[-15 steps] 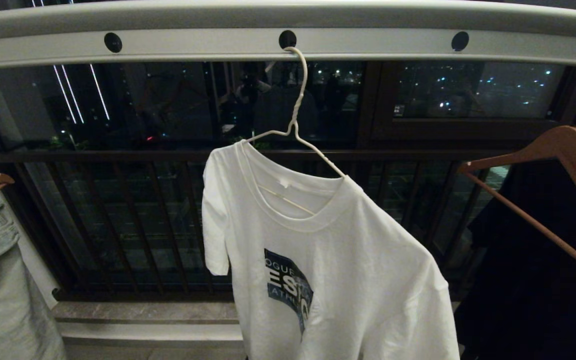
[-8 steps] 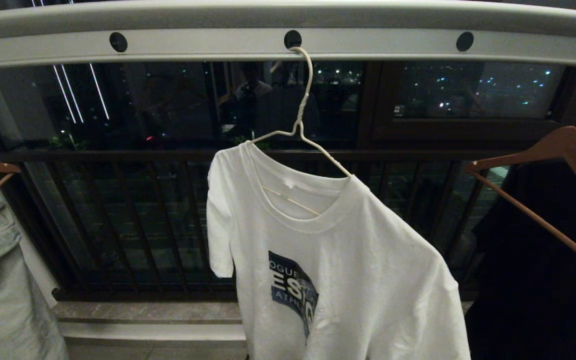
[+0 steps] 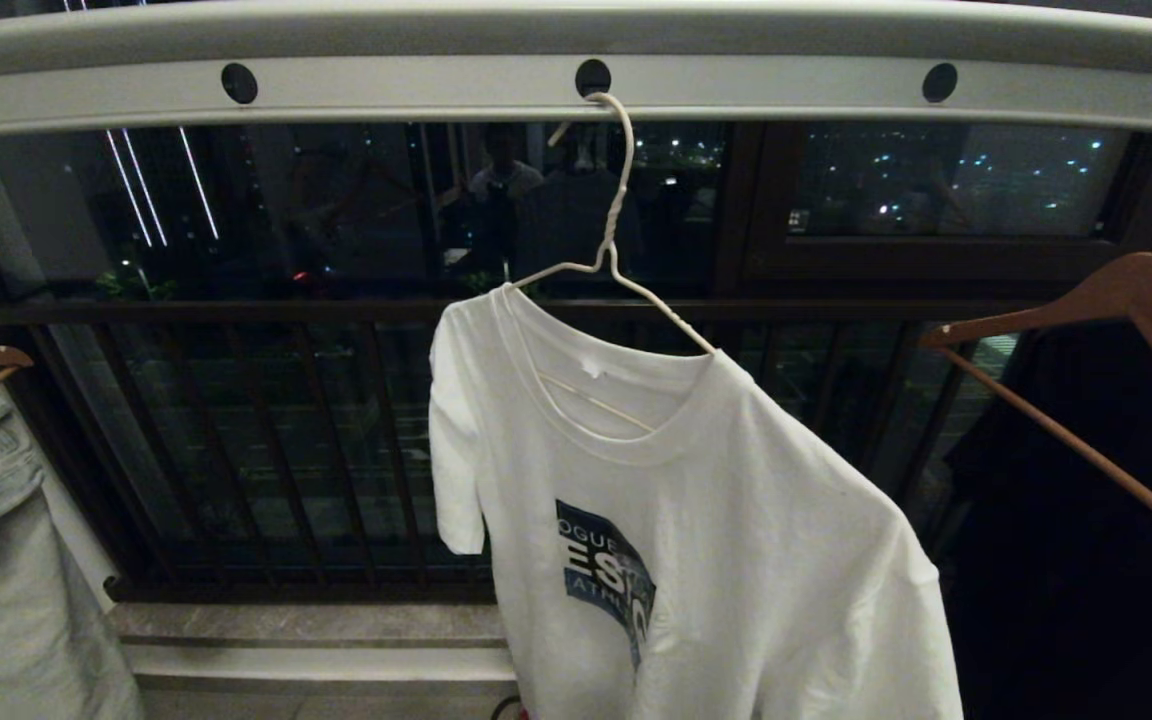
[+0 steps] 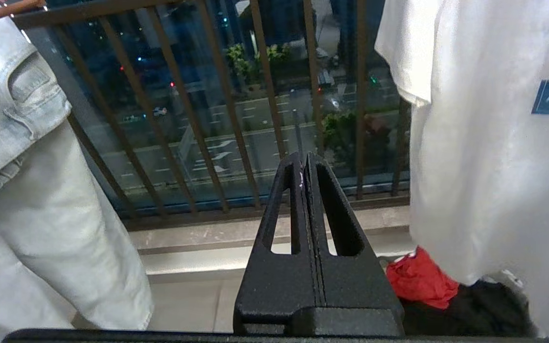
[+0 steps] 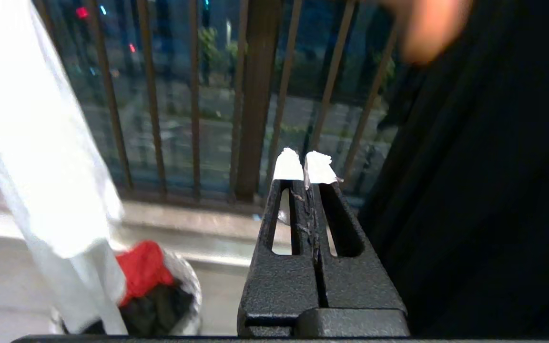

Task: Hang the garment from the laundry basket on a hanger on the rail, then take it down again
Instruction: Take the clothes off the clothes rack

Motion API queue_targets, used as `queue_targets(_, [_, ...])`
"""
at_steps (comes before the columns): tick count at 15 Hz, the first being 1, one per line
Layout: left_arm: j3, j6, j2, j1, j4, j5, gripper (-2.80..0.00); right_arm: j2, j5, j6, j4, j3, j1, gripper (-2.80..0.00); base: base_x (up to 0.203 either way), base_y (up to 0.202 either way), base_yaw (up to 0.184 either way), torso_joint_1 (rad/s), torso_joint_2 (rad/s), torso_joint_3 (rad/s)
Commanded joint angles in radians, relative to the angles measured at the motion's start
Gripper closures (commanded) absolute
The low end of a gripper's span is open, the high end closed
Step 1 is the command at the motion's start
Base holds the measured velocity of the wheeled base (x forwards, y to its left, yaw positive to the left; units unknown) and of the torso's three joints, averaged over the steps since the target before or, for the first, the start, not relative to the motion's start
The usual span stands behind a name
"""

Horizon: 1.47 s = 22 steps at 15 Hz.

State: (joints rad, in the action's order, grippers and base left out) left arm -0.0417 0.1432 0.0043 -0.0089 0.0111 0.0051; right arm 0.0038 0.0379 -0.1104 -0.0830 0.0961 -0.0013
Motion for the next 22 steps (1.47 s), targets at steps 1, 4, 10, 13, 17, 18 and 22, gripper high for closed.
queue_targets(1, [0.006,0.004,-0.001,0.000,0.000,-0.001,0.00,-0.005,-0.013,-0.003,0.077,-0.096,0.000,0.00,0.000,0.000,0.000,0.000,0.00,0.000])
queue_targets(4, [0.026,-0.001,-0.001,0.000,0.005,-0.015,0.00,-0.004,-0.013,0.006,0.075,-0.096,0.000,0.00,0.000,0.000,0.000,0.000,0.00,0.000])
queue_targets(10, [0.031,-0.083,-0.003,0.000,0.000,-0.011,0.00,-0.005,-0.015,0.041,0.080,-0.098,0.000,0.00,0.000,0.000,0.000,0.000,0.00,0.000])
queue_targets(13, [0.031,-0.143,-0.002,0.000,-0.002,-0.008,0.00,-0.005,-0.015,0.043,0.080,-0.098,0.000,0.00,0.000,0.000,0.000,0.000,0.00,0.000])
queue_targets(17, [0.032,-0.154,-0.003,0.000,-0.002,0.009,0.00,-0.005,-0.015,0.042,0.080,-0.098,0.000,0.00,0.000,0.000,0.000,0.000,0.00,0.000])
queue_targets(18, [0.032,-0.154,-0.002,0.000,-0.002,0.009,0.00,-0.005,-0.015,0.041,0.080,-0.098,0.000,0.00,0.000,0.000,0.000,0.000,0.00,0.000])
queue_targets(22, [0.032,-0.154,-0.002,0.000,-0.002,0.009,0.00,-0.005,-0.015,0.043,0.080,-0.098,0.000,0.00,0.000,0.000,0.000,0.000,0.00,0.000])
